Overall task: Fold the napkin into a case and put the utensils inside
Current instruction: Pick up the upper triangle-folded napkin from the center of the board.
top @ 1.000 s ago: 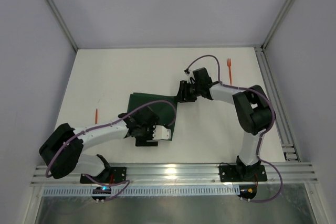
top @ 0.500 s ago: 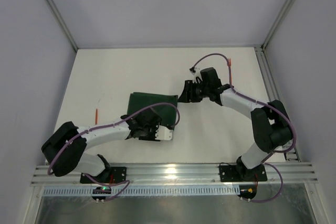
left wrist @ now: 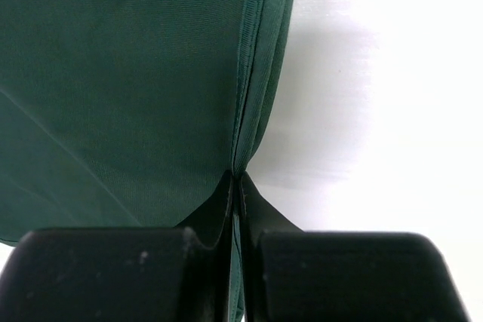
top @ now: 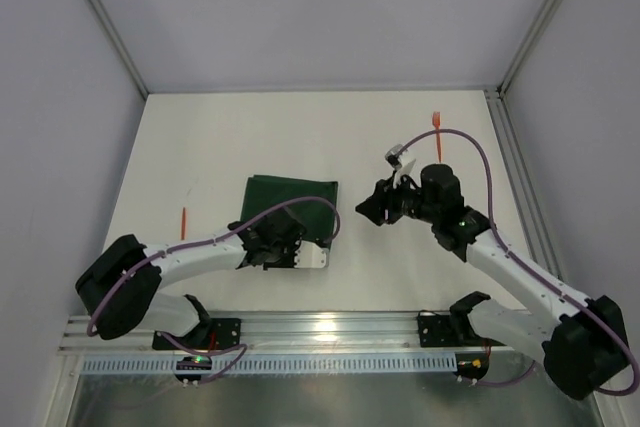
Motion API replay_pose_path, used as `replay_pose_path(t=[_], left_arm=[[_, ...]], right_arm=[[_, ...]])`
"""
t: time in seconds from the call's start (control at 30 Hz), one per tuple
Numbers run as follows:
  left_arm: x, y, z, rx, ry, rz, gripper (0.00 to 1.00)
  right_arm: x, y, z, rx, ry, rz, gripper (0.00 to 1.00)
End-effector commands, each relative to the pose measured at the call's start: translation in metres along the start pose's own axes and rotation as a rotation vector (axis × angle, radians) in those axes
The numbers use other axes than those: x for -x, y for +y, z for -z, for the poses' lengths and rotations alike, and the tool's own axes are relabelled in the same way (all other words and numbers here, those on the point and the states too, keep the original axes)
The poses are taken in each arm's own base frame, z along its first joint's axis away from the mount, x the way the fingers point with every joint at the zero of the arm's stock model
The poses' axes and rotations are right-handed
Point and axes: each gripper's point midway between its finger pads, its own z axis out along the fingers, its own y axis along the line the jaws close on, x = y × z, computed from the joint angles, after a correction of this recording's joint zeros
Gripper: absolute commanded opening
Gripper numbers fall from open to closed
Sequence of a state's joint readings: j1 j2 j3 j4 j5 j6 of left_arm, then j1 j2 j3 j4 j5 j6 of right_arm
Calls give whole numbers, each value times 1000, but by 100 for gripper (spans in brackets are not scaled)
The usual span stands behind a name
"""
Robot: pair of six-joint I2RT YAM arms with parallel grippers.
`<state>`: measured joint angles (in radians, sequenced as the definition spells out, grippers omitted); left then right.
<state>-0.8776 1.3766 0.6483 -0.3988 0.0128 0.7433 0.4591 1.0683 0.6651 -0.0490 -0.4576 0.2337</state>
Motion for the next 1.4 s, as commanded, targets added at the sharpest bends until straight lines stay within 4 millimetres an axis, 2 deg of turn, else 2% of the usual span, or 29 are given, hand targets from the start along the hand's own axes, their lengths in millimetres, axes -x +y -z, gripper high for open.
replay_pose_path(t=[0.0, 0.03, 0.1, 0.13, 0.23, 0.27, 0.33, 0.5, 0.53, 0.57, 0.6, 0.67, 0.7, 0.73, 0.97, 1.0, 1.03, 1.07, 1.13, 1.17, 1.23, 1.37], left_arm=[[7, -3, 14, -16, -34, 43, 0], [8, -4, 16, -23, -39, 46, 0], [12, -1, 19, -23, -58, 70, 0], [12, -1, 20, -25, -58, 76, 0], [13, -2, 23, -44, -69, 95, 0], [14, -2, 25, -55, -79, 106, 0], [20, 2, 31, -55, -103, 122, 0], [24, 11, 41, -45, -117, 138, 0], [25, 12, 42, -44, -121, 134, 0], [26, 13, 43, -46, -123, 135, 0], [26, 13, 43, -50, -121, 136, 0], [27, 14, 44, -52, -120, 139, 0], [27, 15, 44, -51, -120, 143, 0], [28, 16, 45, -53, -121, 146, 0], [29, 14, 45, -80, -121, 156, 0], [30, 14, 45, -80, -123, 159, 0], [31, 13, 44, -84, -124, 160, 0], [30, 13, 45, -86, -124, 163, 0], [31, 13, 45, -88, -128, 168, 0], [31, 13, 45, -88, -126, 166, 0], [31, 13, 44, -90, -124, 170, 0], [31, 13, 45, -94, -129, 171, 0]], right_arm=[[30, 23, 15, 34, -179, 365, 48], [24, 36, 20, 58, -196, 457, 48], [16, 46, 24, 93, -211, 683, 48], [-1, 60, 27, 157, -201, 767, 48], [-35, 72, 29, 256, -181, 1027, 51], [-47, 81, 28, 299, -173, 1077, 51], [-67, 81, 26, 324, -138, 1140, 53], [-90, 79, 16, 312, -107, 1198, 56], [-86, 84, 12, 308, -143, 1216, 57], [-89, 84, 8, 301, -147, 1239, 64], [-104, 80, 1, 292, -105, 1267, 65], [-97, 83, -8, 255, -158, 1309, 66], [-107, 78, -14, 250, -130, 1317, 67], [-101, 83, -17, 247, -169, 1325, 68], [-112, 77, -46, 222, -155, 1333, 76], [-114, 73, -48, 204, -154, 1321, 76], [-107, 76, -50, 184, -200, 1313, 76], [-113, 68, -54, 163, -174, 1309, 76], [-113, 69, -60, 163, -177, 1309, 76], [-121, 67, -64, 178, -153, 1312, 76], [-117, 69, -69, 171, -168, 1312, 76], [-125, 67, -79, 179, -140, 1319, 75]])
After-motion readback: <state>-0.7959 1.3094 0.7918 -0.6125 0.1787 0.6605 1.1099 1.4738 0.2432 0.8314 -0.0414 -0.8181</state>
